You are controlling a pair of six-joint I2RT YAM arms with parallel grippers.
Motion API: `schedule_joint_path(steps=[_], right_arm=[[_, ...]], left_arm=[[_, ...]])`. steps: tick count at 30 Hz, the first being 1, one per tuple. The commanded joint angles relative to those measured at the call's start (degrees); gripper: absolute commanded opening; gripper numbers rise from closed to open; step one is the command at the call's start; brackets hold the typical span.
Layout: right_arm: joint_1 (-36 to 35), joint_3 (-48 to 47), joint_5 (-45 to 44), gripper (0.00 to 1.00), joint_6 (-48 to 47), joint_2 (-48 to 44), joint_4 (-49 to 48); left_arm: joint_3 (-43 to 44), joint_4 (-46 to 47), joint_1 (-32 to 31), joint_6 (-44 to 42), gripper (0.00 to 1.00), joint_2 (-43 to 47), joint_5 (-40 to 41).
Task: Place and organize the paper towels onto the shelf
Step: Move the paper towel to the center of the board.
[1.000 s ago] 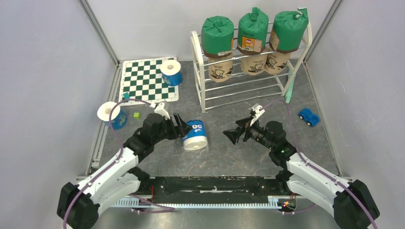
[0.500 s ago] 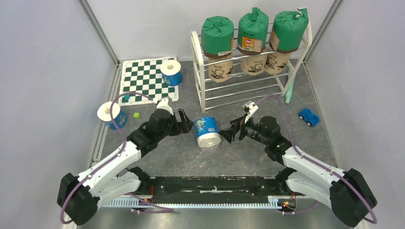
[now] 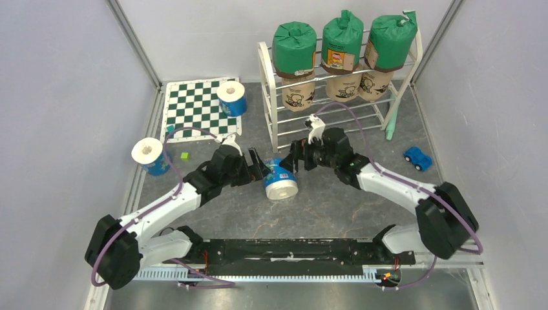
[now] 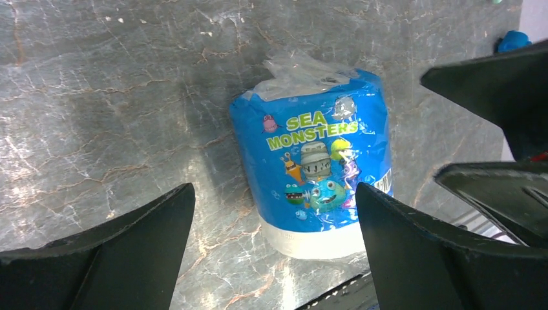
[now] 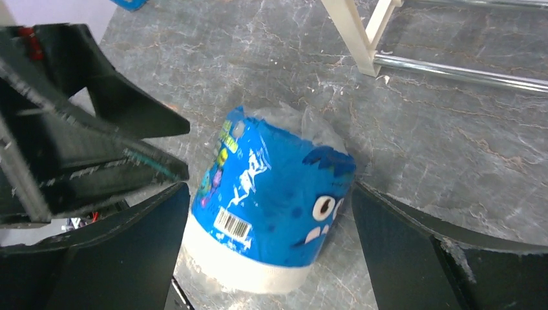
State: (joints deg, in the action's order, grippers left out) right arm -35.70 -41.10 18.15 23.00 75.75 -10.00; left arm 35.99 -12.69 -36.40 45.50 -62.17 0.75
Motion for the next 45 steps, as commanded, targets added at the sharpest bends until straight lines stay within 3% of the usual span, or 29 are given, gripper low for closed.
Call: schedule_joint_path(steps=[1,14,21,26,28,31,37,41,45], right_arm=[[-1.52,-6.60,1.05,0.98,1.93,6.34,8.46],[-5.43,-7.46,2.07,0.97,6.85,17.09,4.03],[-5.46,-1.93,5.77,0.71,6.77,13.57,-4.46],[-5.74,4.38,6.89,0.60,-0.61,7.48,-11.18],[-5.90,7.70,8.24,0.54,-3.29,5.65,-14.97],[-6.18,12.15,8.89,0.52,-5.70,3.51,-20.62],[-6.22,14.26,11.47,0.51,-6.43,3.19,-24.77],[-6.22,13.91,11.18,0.52,-7.51,3.12,-23.70],[-6.26,11.95,9.59,0.62,-9.36,1.72,-19.27]], left_arm=[[-2.00,3.90,0.01,3.37,1.00,0.60,-1.76],[-5.01,1.09,0.02,1.44,0.96,5.93,1.44],[-3.52,-7.45,0.63,-0.57,0.99,14.53,8.32],[-0.87,-10.81,5.04,-2.97,0.98,17.75,8.66],[0.43,-11.07,8.84,-4.40,0.97,16.39,5.23],[2.36,-9.31,15.30,-6.02,0.94,10.97,-6.80],[6.72,-7.46,16.20,-8.67,0.88,-5.21,-25.62],[5.86,-4.64,16.21,-7.65,0.86,-11.19,-30.39],[4.02,-2.31,16.25,-6.12,0.85,-10.36,-30.11]])
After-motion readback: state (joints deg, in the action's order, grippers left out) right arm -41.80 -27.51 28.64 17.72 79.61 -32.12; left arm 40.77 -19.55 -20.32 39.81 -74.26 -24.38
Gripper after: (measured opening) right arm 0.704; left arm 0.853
